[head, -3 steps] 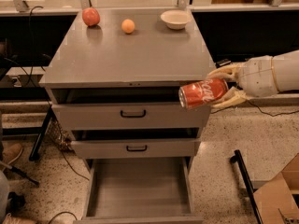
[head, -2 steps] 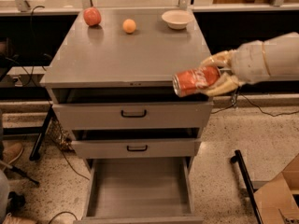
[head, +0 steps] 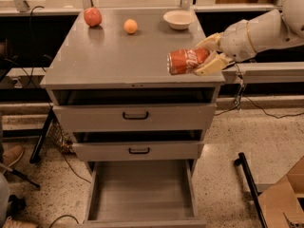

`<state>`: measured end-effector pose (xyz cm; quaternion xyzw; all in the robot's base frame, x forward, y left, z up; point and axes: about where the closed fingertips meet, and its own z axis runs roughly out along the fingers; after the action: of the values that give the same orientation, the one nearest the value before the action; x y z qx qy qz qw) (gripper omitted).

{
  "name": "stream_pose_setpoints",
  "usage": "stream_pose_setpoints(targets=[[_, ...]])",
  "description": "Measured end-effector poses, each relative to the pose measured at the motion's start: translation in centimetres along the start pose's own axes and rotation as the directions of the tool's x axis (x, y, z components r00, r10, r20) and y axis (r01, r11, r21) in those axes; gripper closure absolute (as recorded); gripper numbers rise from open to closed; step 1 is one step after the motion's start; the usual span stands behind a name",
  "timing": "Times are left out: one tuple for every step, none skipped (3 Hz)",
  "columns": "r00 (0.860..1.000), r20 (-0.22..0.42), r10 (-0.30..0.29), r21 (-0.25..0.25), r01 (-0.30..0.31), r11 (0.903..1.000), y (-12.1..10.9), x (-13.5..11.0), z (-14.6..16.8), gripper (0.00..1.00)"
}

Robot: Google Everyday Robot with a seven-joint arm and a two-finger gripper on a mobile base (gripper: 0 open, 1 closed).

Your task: Pick coke can from bottom drawer and place on counter

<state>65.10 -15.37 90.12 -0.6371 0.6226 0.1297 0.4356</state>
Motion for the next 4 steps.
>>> stream_pose_setpoints(targets=[[0.995, 0.001, 0.098, 0.02, -0.098, 0.995, -2.7, 0.5, 2.3, 1.0], [0.984, 0.012, 0.176, 0.039, -0.176, 0.9835, -4.8, 1.2, 4.4, 1.0], [0.972, 0.035, 0.23, 0.048, -0.232, 0.9715, -6.7, 1.5, 5.7, 0.81], [0.958, 0.042, 0.285, 0.039, -0.286, 0.9573, -7.8, 2.1, 7.1, 0.57]])
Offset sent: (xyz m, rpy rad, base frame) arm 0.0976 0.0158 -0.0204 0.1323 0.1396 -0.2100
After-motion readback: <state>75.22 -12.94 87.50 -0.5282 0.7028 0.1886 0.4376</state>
